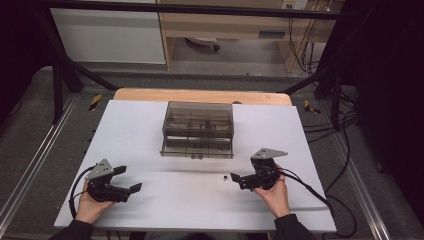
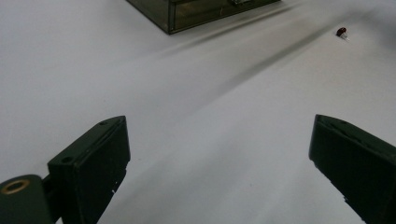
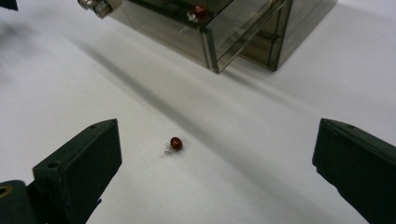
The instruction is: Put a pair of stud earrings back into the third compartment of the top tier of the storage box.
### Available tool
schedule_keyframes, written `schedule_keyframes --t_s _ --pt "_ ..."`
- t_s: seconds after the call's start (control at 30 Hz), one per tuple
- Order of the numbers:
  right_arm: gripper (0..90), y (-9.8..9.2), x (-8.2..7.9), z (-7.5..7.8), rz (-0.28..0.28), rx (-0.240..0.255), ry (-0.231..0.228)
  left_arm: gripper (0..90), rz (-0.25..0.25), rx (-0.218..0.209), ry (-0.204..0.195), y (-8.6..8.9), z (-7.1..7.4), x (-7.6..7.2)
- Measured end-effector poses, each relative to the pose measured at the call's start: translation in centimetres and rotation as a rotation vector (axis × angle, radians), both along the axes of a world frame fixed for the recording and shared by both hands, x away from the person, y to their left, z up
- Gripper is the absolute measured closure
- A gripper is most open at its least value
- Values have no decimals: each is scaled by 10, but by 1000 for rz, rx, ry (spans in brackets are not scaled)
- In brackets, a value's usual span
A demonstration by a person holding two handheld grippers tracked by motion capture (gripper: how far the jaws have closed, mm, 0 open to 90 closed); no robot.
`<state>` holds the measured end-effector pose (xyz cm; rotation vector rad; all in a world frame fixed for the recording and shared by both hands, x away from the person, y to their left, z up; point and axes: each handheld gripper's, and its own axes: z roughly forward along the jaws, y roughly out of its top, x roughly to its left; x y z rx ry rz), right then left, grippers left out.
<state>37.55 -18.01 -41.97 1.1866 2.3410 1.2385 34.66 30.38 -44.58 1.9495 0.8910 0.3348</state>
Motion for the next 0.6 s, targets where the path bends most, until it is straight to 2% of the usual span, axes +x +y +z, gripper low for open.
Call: schedule_keyframes --t_s 0.2,0.4,0.6 --pt "29 9 1 -10 7 5 27 55 -4 1 -1 -1 0 0" --pt "46 15 2 -18 15 16 32 55 -6 3 1 -1 -1 0" --pt "102 19 7 -24 25 20 50 56 -6 4 1 0 -1 -1"
